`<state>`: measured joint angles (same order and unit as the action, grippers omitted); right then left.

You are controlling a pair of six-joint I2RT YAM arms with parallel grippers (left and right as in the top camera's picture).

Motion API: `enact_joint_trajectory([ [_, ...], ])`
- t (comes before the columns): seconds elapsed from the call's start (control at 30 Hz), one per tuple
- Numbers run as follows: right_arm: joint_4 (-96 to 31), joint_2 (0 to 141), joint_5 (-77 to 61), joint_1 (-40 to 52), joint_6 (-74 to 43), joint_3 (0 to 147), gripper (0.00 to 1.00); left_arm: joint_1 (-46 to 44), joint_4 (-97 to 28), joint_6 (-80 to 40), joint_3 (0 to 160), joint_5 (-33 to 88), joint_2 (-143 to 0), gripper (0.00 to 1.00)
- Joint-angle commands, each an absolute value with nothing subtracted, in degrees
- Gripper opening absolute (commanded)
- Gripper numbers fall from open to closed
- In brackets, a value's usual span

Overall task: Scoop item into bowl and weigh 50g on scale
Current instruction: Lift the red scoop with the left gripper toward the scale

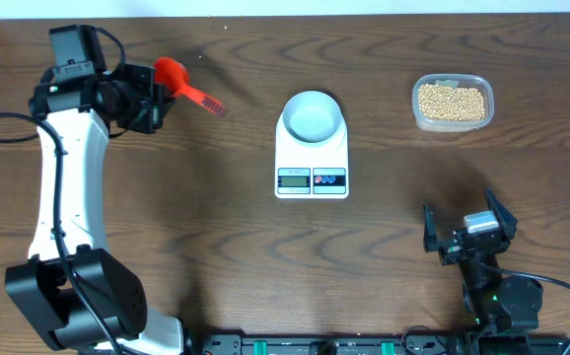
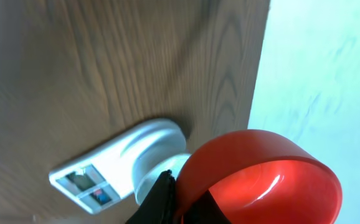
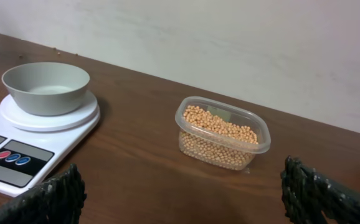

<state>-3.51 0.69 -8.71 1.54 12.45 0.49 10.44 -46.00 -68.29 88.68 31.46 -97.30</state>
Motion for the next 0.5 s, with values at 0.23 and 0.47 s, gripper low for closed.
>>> enact_joint_trajectory([
  [0.23, 5.3, 0.34, -14.26, 1.91, 13.04, 0.32, 0.99, 2.26, -47.51, -71.92, 89.49, 33.87, -96.99, 0.07],
  [0.47, 15.07, 3.31, -19.77, 1.91, 4.75, 2.37, 0.99, -1.54, -47.29, -72.2, 89.49, 33.06, -96.99, 0.07],
])
